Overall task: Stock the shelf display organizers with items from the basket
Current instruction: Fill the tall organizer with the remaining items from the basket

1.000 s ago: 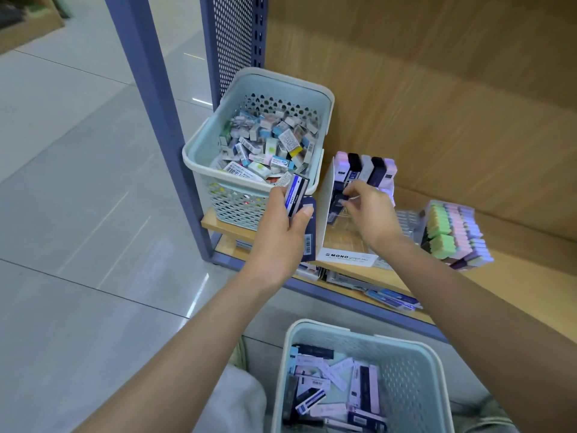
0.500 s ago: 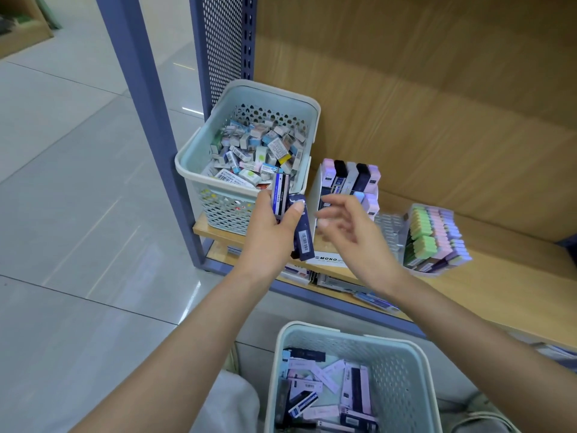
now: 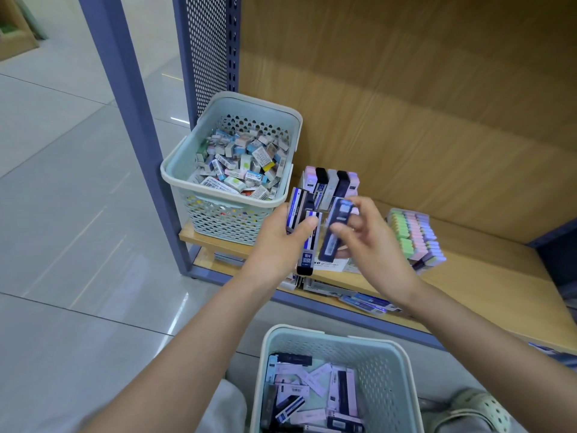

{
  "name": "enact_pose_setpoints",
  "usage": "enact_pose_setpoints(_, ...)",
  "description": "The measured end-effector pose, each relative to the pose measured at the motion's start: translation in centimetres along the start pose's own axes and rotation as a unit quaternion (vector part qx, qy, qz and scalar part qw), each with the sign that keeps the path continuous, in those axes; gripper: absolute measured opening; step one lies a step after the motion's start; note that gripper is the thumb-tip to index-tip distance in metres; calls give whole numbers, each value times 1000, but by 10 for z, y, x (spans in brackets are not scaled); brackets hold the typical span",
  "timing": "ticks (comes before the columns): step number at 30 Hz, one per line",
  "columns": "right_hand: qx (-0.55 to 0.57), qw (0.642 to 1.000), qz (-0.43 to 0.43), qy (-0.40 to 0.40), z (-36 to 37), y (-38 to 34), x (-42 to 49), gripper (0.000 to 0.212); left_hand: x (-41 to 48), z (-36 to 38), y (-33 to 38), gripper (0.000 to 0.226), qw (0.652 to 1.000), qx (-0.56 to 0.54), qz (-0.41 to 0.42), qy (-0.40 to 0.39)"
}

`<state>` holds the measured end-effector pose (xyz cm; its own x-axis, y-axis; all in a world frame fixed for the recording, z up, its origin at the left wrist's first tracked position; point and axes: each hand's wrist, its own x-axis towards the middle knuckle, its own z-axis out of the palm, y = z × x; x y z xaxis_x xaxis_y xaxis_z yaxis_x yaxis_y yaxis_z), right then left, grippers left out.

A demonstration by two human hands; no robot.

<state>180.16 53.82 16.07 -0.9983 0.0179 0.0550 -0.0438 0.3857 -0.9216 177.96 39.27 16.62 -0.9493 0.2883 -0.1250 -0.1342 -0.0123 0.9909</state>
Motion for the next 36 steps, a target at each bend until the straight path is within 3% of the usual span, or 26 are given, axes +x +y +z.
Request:
enact_pose_setpoints(4, -53, 994, 15, 89, -16, 16, 21, 14, 2, -4, -3, 8, 998, 19, -35, 46)
enact_pose_setpoints(8, -167, 981, 13, 100, -14, 35, 45, 14, 7, -8, -4, 10, 995, 16, -61, 76)
enact_pose_setpoints(11, -167, 980, 19, 109, -8, 43, 63, 10, 9, -10, -2, 12, 994, 8, -70, 84)
enact_pose_setpoints(20, -287, 955, -18, 76, 8, 61, 88, 17, 13, -15, -4, 14, 991, 6, -101, 89)
enact_pose_setpoints(36, -365, 928, -41, 58, 7, 68, 100, 18, 17, -16, -6, 21, 991, 35, -100, 87)
